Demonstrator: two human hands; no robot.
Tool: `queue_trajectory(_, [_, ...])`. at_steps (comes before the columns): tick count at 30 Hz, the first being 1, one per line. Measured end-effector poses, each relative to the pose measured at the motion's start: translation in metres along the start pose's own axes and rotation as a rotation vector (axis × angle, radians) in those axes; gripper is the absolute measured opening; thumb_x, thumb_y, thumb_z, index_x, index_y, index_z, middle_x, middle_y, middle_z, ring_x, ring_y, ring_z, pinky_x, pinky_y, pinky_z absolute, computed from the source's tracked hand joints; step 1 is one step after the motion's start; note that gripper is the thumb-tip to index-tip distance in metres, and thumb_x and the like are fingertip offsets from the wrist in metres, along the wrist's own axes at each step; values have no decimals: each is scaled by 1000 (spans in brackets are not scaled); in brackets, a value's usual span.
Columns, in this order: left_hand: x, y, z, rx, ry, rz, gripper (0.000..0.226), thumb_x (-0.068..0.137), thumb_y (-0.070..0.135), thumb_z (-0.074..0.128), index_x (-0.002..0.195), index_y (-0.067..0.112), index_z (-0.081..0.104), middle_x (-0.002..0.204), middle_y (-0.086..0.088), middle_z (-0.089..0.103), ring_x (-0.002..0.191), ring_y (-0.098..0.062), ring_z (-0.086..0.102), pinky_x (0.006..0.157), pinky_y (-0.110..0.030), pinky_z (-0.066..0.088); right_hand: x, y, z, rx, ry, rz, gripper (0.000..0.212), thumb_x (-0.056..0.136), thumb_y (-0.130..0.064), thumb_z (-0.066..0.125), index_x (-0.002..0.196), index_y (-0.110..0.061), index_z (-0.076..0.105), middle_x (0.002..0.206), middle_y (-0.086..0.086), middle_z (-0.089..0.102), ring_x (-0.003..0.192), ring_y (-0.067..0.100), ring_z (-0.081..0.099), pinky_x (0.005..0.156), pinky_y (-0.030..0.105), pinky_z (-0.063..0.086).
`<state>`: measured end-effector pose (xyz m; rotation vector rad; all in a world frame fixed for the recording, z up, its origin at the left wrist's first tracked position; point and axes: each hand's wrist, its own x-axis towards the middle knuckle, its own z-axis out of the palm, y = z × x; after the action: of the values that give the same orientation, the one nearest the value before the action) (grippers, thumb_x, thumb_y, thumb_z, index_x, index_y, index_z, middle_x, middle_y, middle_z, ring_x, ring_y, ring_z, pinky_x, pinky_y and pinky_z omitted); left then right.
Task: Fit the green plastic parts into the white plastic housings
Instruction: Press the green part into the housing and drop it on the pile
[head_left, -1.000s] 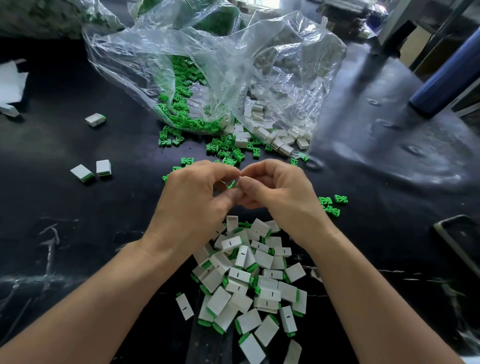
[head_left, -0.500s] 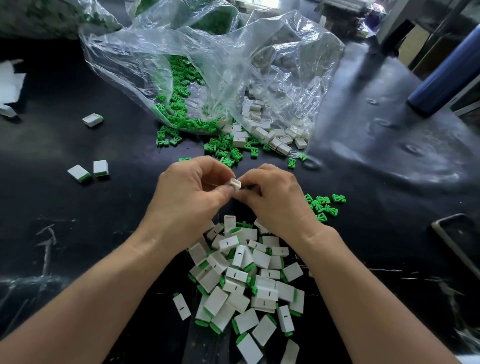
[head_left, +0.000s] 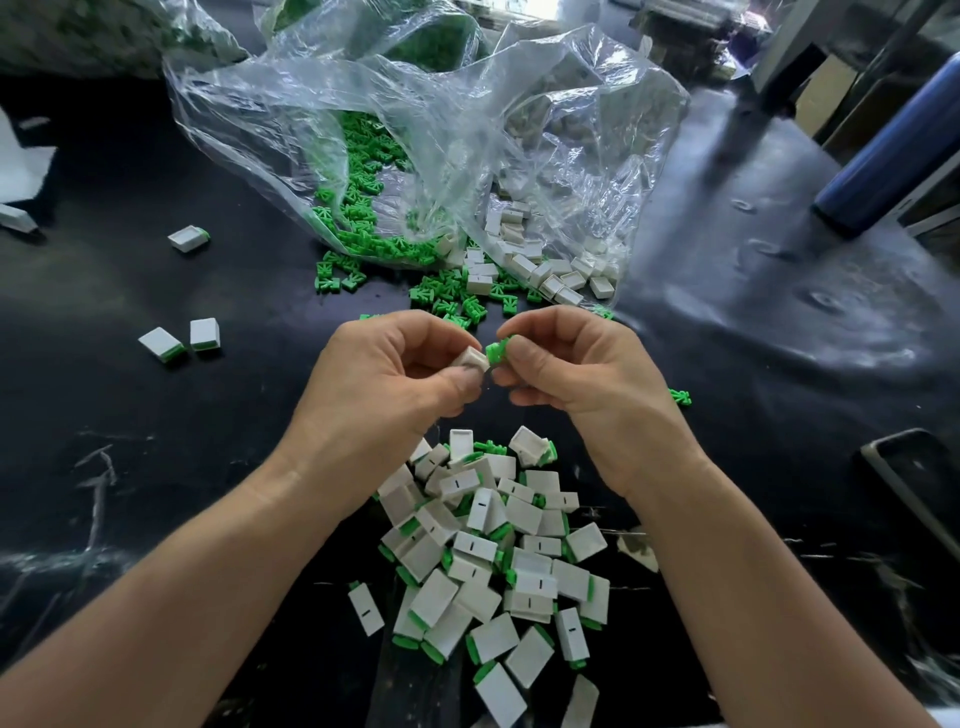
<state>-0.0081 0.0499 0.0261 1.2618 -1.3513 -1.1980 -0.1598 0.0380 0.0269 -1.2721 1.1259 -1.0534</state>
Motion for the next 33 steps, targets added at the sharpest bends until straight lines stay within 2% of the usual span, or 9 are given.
queue_trajectory(7, [-1, 0, -1, 7, -11, 4, 15, 74, 8, 73, 68, 22, 70, 65, -3, 70, 56, -7, 61, 55, -18, 52, -4, -3, 2, -79, -7, -46, 15, 85, -2, 60, 80, -16, 63, 66, -7, 65, 57, 3, 61, 56, 16, 49])
queue_trajectory(11, [-2, 0, 0, 7, -19, 9, 8, 73, 9, 73, 71, 17, 70, 59, -4, 68, 52, -6, 60, 51, -16, 50, -6, -3, 3, -185, -25, -96, 18, 83, 0, 62, 78, -17, 63, 67, -3, 64, 58, 4, 60, 57, 16, 49])
queue_trajectory(15, [-4, -1, -1, 56, -27, 7, 9, 74, 6, 73, 72, 15, 70, 56, -3, 67, 50, -7, 60, 51, -18, 51, -7, -3, 3, -330, -26, -160, 25, 81, -1, 65, 74, -24, 61, 66, -2, 65, 61, 8, 62, 62, 24, 54])
queue_trajectory(19, [-7, 2, -2, 255, -17, 129, 16, 73, 11, 73, 71, 26, 70, 63, 9, 69, 52, -3, 62, 56, -22, 54, -8, -3, 3, -415, -40, -186, 32, 81, 0, 65, 70, -30, 58, 65, -3, 64, 60, 10, 61, 64, 33, 55])
queue_trajectory(22, [-9, 4, -2, 361, -4, 209, 15, 73, 11, 74, 71, 25, 70, 60, 10, 67, 54, -7, 62, 56, -26, 52, -9, -3, 4, -470, -46, -214, 37, 80, 2, 65, 69, -32, 57, 67, -4, 63, 62, 14, 61, 66, 38, 55])
queue_trajectory(25, [-9, 3, -2, 437, -10, 258, 10, 72, 10, 75, 73, 20, 72, 58, 9, 65, 58, -12, 61, 54, -27, 48, -10, -1, 3, -560, -50, -274, 29, 78, 2, 67, 70, -25, 60, 67, -7, 61, 62, 12, 58, 60, 30, 51])
queue_trajectory(28, [-10, 4, -3, 513, -45, 290, 6, 72, 11, 76, 74, 16, 74, 56, 9, 63, 63, -11, 60, 54, -22, 46, -11, -2, 2, -645, -86, -330, 10, 77, 1, 67, 76, -9, 66, 65, -14, 56, 58, 2, 53, 51, 13, 40])
queue_trajectory(30, [-9, 4, -4, 473, -41, 265, 10, 72, 12, 76, 72, 22, 72, 53, 5, 64, 58, -12, 61, 51, -23, 48, -11, -3, 2, -614, -71, -330, 17, 77, 2, 67, 74, -16, 66, 65, -12, 58, 58, 3, 55, 53, 15, 44])
queue_trajectory(33, [-7, 6, -4, 257, -11, 178, 9, 70, 17, 74, 72, 25, 70, 61, 4, 68, 52, -9, 62, 56, -33, 55, -11, -6, 3, -428, -16, -332, 28, 80, 0, 66, 77, -28, 63, 69, -5, 65, 62, 9, 62, 61, 25, 54])
